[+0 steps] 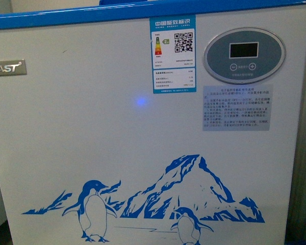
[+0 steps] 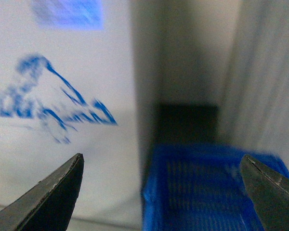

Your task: Put drink in fridge

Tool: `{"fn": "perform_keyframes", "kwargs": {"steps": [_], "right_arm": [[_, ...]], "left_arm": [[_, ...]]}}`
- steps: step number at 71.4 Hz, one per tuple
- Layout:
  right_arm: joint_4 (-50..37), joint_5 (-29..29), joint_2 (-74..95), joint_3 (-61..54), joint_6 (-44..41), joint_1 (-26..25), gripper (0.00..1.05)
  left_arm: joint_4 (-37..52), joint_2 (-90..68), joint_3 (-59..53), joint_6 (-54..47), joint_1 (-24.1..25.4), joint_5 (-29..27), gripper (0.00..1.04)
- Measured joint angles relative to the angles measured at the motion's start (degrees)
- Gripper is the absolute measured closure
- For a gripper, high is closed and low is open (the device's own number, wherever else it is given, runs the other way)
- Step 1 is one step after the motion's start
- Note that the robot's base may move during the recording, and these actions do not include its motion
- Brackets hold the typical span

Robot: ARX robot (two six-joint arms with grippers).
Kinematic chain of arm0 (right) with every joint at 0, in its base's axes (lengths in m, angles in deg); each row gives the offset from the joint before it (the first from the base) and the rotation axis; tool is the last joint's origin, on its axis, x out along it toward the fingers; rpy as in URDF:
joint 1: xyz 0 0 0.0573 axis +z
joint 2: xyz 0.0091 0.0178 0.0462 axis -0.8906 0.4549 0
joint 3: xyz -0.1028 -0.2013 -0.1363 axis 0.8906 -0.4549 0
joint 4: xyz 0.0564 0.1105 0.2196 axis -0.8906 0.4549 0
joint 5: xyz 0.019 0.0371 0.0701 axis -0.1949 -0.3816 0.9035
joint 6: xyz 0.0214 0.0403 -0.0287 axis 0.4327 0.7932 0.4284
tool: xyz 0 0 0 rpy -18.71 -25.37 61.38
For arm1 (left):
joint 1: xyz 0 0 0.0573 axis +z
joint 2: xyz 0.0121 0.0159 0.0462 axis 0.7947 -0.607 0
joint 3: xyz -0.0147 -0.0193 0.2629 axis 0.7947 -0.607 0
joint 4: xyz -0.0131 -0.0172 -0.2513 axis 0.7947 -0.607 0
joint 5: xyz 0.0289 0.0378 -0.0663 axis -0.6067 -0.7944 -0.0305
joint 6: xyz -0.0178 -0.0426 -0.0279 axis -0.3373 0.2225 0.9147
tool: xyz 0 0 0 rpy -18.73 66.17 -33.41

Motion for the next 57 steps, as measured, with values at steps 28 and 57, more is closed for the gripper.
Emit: {"fn": "perform_keyframes", "kwargs": {"steps": [28,57], "right_arm": [[-53.02,8.39,89.29,11.58,-17.73,-20.74,0.08],[-58.16,6.99,131.32,34.32,-22.40,-20.92,0.08]], "left_arm": [[0.00,0.02,0.00,0.00,0.00,-0.02,0.08],[0.00,0.02,0.00,0.00,0.00,-0.04,0.08]]}}
